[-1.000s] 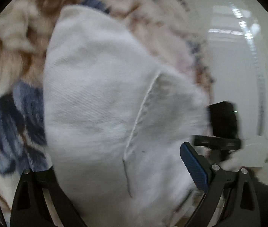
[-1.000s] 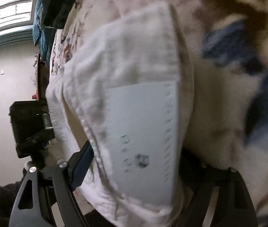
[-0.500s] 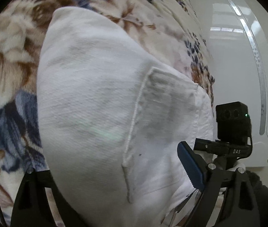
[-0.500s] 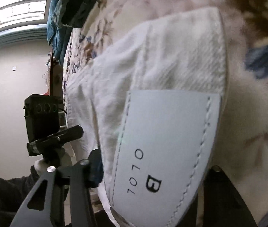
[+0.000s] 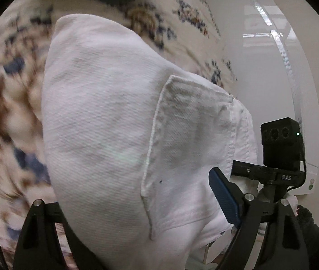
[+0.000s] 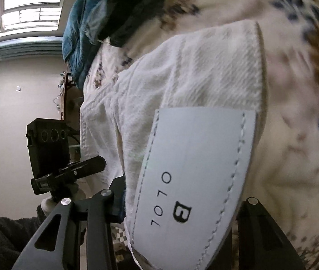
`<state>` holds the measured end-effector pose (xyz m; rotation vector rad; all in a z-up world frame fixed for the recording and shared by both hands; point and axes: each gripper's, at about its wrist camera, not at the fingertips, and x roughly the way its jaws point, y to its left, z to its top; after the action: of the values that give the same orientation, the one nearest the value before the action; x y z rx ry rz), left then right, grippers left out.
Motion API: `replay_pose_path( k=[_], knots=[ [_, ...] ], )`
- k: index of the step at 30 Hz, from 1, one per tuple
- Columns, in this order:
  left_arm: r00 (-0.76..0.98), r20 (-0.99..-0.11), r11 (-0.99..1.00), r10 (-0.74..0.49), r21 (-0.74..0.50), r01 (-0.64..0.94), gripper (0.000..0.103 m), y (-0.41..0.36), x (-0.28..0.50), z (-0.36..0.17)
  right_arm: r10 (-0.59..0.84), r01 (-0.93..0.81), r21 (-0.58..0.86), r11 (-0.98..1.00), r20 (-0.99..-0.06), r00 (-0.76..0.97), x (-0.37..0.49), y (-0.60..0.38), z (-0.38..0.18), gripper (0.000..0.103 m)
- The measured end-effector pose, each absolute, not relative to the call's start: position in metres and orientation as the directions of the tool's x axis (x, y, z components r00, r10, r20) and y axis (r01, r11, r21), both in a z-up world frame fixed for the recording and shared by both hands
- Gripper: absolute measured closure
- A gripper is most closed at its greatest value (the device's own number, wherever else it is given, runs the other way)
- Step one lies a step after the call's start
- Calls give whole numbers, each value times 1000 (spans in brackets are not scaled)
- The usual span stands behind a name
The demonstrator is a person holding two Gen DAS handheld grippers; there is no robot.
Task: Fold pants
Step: 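Lower the white pants onto the folded jeans stack and open the right gripper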
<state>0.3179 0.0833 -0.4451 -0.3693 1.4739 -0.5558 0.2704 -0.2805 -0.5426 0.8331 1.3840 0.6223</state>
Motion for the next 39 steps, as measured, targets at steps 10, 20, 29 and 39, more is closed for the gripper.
replay_pose_path(
  k=[10,20,29,39],
  knots=[
    [164,-835,850,-525,-503,158,17,138,470,-349,815,2,833,553,-542,204,430,-232,-426,58],
    [243,-838,871,-489,-456,183,17,150,662,-327,819,-74,829,554,-527,227,658,-201,-388,58],
    [189,-827,848,-529,-523,84,17,169,763,-396,805,70,829,555,-556,208,781,-170,-465,58],
    [124,-888,897,-442,-438,62,17,158,786,-428,801,196,828,525,-559,215,783,-177,-507,59]
  ],
)
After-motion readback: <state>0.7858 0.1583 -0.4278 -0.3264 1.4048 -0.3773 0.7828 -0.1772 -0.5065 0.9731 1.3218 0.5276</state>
